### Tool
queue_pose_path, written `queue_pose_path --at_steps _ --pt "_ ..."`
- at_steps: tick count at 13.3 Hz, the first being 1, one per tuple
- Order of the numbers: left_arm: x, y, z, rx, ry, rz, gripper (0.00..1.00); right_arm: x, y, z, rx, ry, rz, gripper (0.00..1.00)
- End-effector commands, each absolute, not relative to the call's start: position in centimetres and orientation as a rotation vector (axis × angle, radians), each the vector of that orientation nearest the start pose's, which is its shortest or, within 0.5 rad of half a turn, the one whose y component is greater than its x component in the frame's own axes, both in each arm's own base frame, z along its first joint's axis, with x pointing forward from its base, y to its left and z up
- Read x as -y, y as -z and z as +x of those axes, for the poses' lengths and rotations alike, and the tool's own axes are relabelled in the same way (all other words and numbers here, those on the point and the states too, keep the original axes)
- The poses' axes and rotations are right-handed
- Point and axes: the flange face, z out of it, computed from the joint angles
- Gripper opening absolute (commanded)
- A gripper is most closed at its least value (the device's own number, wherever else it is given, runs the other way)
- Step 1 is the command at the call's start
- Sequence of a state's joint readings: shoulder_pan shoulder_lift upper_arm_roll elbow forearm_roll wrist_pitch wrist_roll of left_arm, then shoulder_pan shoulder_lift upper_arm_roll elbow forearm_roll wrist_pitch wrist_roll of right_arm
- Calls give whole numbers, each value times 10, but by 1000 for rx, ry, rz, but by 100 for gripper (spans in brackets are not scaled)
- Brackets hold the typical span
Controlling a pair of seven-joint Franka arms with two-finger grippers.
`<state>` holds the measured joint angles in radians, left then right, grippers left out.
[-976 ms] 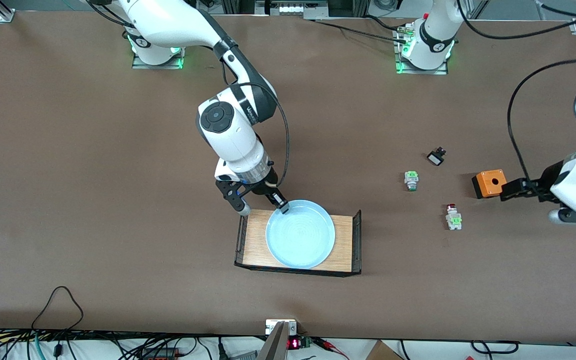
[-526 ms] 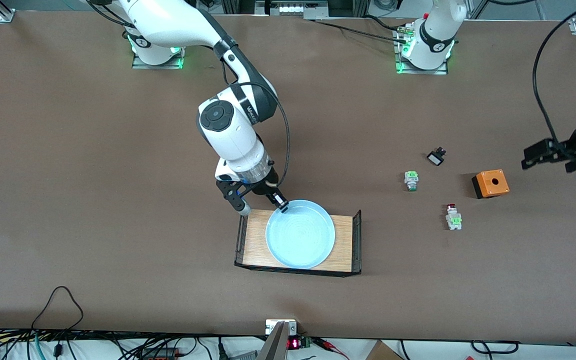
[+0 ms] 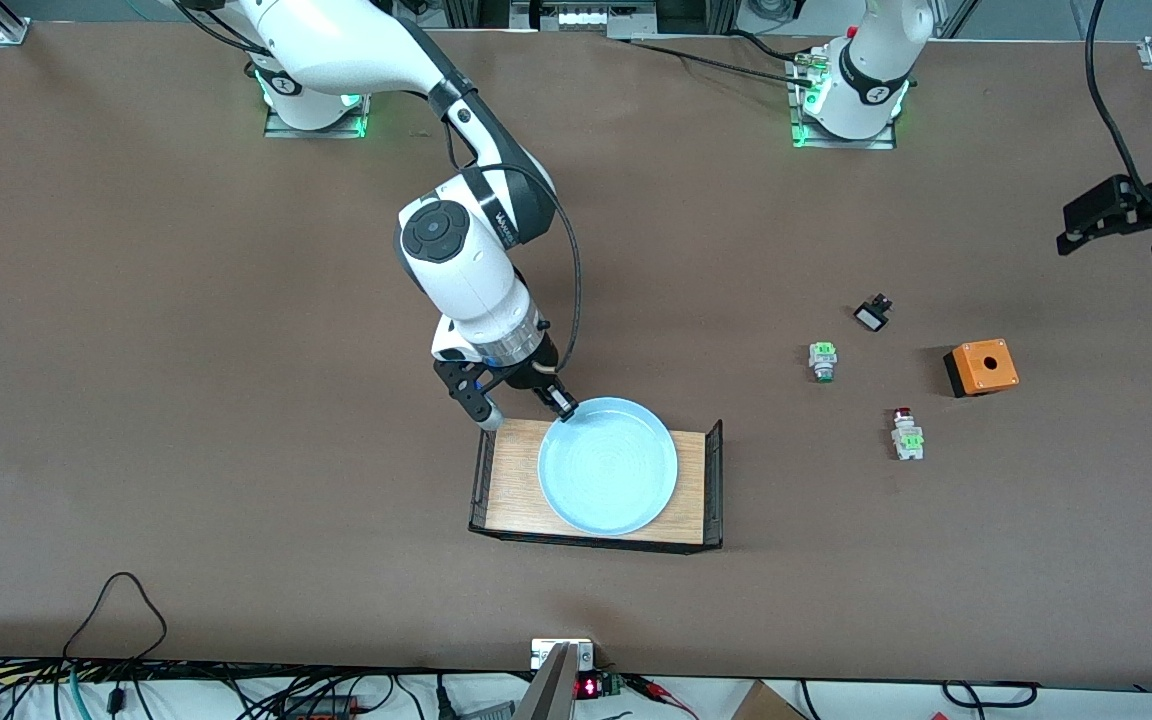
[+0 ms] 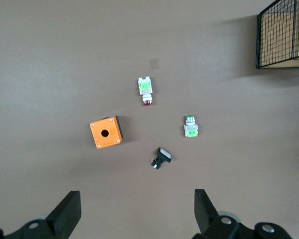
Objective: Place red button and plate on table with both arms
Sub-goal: 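Open the left gripper and raise it while the right gripper grips the plate, then lift the blue plate off the wooden tray with the right gripper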
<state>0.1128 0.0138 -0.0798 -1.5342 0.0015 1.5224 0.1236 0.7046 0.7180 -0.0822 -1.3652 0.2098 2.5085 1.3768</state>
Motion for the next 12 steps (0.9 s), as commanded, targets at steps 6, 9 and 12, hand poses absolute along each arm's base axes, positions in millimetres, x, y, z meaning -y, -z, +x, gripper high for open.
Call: queue_pose_path --at_steps 6,9,12 --pt "-18 -610 544 -143 10 -3106 100 -469 -367 617 -1129 209 -2399 0" --pt "-13 -611 550 -167 9 -3106 100 -470 -391 610 -1130 184 -2399 0" --pt "-19 -610 547 -150 -25 -3109 100 -461 -426 605 -1128 156 -2425 0"
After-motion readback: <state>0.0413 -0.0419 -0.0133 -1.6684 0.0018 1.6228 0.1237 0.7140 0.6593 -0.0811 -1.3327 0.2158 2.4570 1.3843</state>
